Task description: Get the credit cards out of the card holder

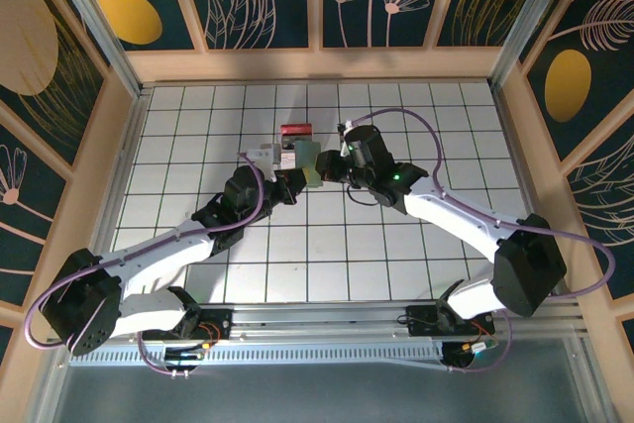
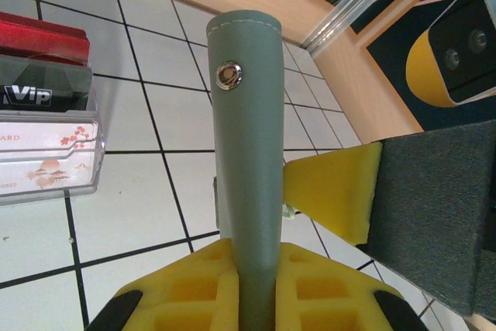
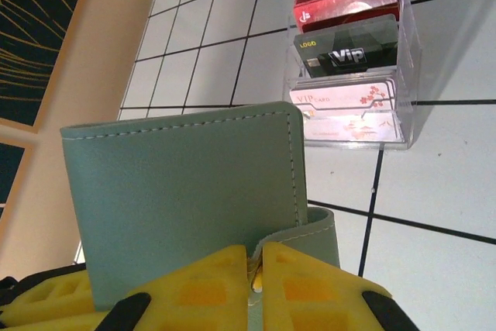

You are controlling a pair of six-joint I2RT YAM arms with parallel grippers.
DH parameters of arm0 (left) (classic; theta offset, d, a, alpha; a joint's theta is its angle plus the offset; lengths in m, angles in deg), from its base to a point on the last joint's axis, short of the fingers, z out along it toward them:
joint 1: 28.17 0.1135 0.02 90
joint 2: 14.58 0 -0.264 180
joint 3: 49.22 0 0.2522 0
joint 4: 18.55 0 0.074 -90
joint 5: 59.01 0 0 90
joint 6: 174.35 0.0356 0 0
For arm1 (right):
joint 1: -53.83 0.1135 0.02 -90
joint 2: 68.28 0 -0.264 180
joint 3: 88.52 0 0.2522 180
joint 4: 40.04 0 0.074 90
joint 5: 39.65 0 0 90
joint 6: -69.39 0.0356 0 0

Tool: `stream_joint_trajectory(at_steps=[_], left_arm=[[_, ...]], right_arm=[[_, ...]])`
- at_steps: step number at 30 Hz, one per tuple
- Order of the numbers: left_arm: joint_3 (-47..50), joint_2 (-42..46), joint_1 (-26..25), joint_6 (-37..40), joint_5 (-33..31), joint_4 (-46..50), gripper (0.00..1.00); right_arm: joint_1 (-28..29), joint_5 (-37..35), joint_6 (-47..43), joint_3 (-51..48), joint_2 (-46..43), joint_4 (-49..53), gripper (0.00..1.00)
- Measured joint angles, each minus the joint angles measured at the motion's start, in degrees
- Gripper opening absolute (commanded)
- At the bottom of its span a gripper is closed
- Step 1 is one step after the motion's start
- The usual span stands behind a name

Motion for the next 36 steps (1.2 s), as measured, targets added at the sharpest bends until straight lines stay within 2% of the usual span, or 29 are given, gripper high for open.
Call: stream_joint_trajectory(at_steps=[6,12,22,30,32,36], left_arm=[[0.00,1.18,0.00,-0.02,-0.42,-0.55,0.00],[0.00,1.99,0.00,-0.02,-1.05,-1.40,0.00],[0.00,1.99,0.00,0.22,-1.31,-1.33,0.00],[0.00,1.88,0.00,0.42,-1.77,-1.36,0.00],[0.00,1.73,0.00,0.44,-1.77,-1.36,0.00],[0.00,1.31,0.00,0.42,-1.70,-1.38,0.00]], right_arm=[[-2.86,-2.51,0.31,-1.68,-1.38,2.19,0.16],[-5.25,-4.52,0.94,-3.30,-3.32,4.48,0.33],[-7.93,-4.81,0.59,-4.92,-7.19,4.35,0.54],[-9.03,-2.23,-1.33,-9.97,-13.35,-0.50,0.85],[-9.03,-0.35,-1.70,-11.63,-14.71,-3.17,0.99],[-9.07,3.48,-1.95,-14.36,-15.82,-8.79,0.99]])
